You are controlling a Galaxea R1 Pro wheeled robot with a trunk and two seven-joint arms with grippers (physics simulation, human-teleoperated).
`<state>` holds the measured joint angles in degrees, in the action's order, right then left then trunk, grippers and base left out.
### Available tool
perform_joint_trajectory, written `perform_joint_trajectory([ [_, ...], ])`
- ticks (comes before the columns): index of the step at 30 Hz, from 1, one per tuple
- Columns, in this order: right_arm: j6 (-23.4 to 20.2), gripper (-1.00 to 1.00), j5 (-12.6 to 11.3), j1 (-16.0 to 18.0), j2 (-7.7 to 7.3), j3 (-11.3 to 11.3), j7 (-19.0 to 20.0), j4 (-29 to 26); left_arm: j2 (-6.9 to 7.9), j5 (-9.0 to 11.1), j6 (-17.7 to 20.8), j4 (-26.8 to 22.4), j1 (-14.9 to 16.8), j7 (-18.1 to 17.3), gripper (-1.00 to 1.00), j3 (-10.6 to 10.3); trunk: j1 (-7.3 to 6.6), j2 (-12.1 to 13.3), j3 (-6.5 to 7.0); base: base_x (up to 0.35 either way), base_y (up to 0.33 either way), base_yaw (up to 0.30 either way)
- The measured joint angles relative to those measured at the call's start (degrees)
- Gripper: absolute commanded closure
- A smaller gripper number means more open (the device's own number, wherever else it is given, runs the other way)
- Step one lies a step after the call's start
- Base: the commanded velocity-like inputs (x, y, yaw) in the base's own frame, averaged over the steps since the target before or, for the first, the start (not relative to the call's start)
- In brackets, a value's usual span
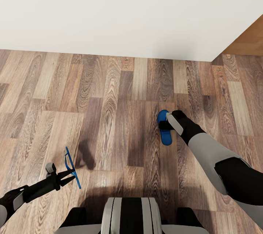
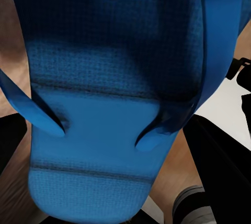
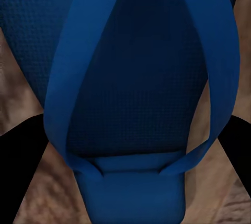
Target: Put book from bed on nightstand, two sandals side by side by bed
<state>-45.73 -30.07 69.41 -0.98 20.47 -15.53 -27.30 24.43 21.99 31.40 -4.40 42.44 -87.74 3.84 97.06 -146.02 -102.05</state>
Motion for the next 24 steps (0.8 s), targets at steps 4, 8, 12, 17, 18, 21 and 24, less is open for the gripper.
perform_joint_trajectory([
  [4,0.0,1.0,0.36,0.0,0.0,0.01,0.02,-0.03,0.0,0.02,-0.01,0.01,0.01,0.01,1.0,0.05,-0.1,0.05,0.88,0.0,0.0,0.0],
  [8,0.0,1.0,0.3,0.0,0.0,0.01,0.01,-0.03,0.23,0.02,-0.01,0.01,0.01,0.02,1.0,0.06,-0.2,0.11,1.77,0.0,0.0,0.0],
  [12,0.0,1.0,0.35,0.0,0.0,-0.03,0.02,-0.03,0.51,0.02,-0.01,0.01,0.01,0.02,1.0,0.04,-0.31,0.16,2.65,0.0,0.0,0.0],
  [17,-0.06,1.0,0.22,0.0,0.0,-0.17,0.03,-0.03,0.66,0.02,-0.01,0.2,0.0,0.05,1.0,0.03,-0.44,0.23,3.76,0.0,0.0,0.0],
  [18,-0.07,1.0,0.1,0.0,0.0,-0.3,0.03,-0.03,0.67,0.02,0.01,0.26,0.0,0.07,1.0,0.04,-0.46,0.24,3.98,0.0,0.0,0.0],
  [21,-0.04,1.0,-0.06,0.0,0.0,-0.49,0.03,-0.03,0.73,0.02,0.04,0.32,0.0,0.09,1.0,0.05,-0.54,0.28,4.65,0.0,0.0,0.0],
  [24,-0.02,1.0,-0.22,0.0,0.0,-0.56,0.03,-0.03,0.99,0.02,0.05,0.35,0.0,0.1,1.0,0.06,-0.62,0.32,5.31,0.0,0.0,0.0],
])
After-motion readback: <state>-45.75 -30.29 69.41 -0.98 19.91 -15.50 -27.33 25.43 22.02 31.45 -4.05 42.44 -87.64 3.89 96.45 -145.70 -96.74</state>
